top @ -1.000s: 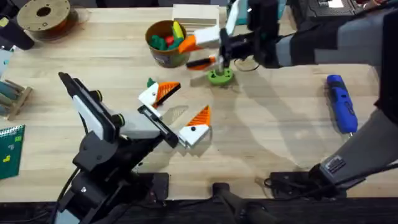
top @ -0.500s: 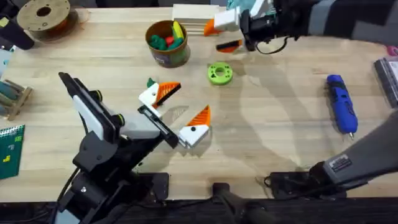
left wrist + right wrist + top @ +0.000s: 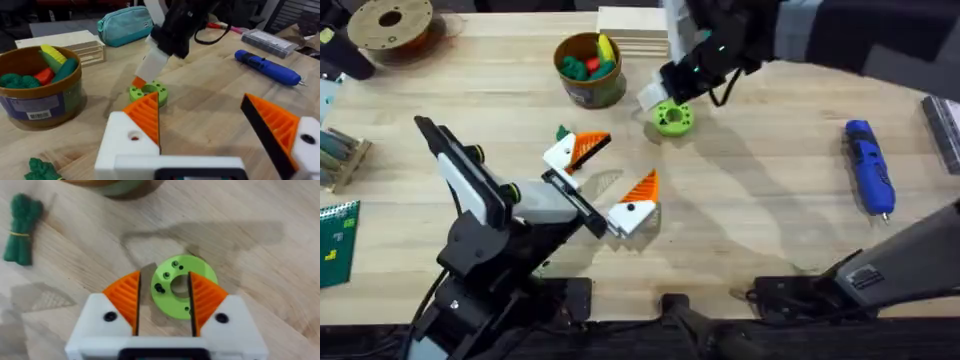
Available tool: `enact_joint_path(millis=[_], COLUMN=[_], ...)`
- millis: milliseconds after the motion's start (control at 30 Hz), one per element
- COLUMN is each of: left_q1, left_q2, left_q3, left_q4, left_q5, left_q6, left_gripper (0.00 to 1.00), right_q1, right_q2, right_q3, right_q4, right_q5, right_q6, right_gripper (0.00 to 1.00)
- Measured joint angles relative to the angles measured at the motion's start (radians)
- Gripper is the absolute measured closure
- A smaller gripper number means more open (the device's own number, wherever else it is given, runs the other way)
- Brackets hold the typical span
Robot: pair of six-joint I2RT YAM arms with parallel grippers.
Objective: Pick up the gripper from the table and insert it into the empty holder that is missing its gripper. Then pick up a screw, insert it into the mounting hole, and use the screwdriver to tighten it. Finally, clean up the table by picking up the vegetable and placing it into the bucket.
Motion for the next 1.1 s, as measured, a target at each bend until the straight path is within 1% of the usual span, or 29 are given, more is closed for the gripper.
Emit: enact_joint_path(millis=[67, 100, 300, 533, 833, 1100], left_q1=[0.0, 0.0, 0.0, 0.0, 0.0, 0.0], left_q2=[0.0, 0.0, 0.0, 0.0, 0.0, 0.0], left_q3=[0.0, 0.0, 0.0, 0.0, 0.0, 0.0], left_q4=[0.0, 0.0, 0.0, 0.0, 0.0, 0.0], left_q5=[0.0, 0.0, 0.0, 0.0, 0.0, 0.0], left_q6=[0.0, 0.0, 0.0, 0.0, 0.0, 0.0], left_gripper=[0.015, 0.015, 0.015, 0.014, 0.014, 0.014], right_q1=[0.019, 0.025, 0.039, 0.041, 0.08, 0.081], right_q2=[0.013, 0.02, 0.052, 0.052, 0.053, 0.092], right_q3=[0.0, 0.0, 0.0, 0.0, 0.0, 0.0], right_q4=[-0.001, -0.004, -0.02, -0.057, -0.069, -0.066], right_q5=[0.032, 0.043, 0.079, 0.086, 0.086, 0.087], right_q6=[-0.012, -0.017, -0.025, -0.015, -0.015, -0.014], right_gripper=[0.432, 0.484, 0.661, 0.691, 0.682, 0.699])
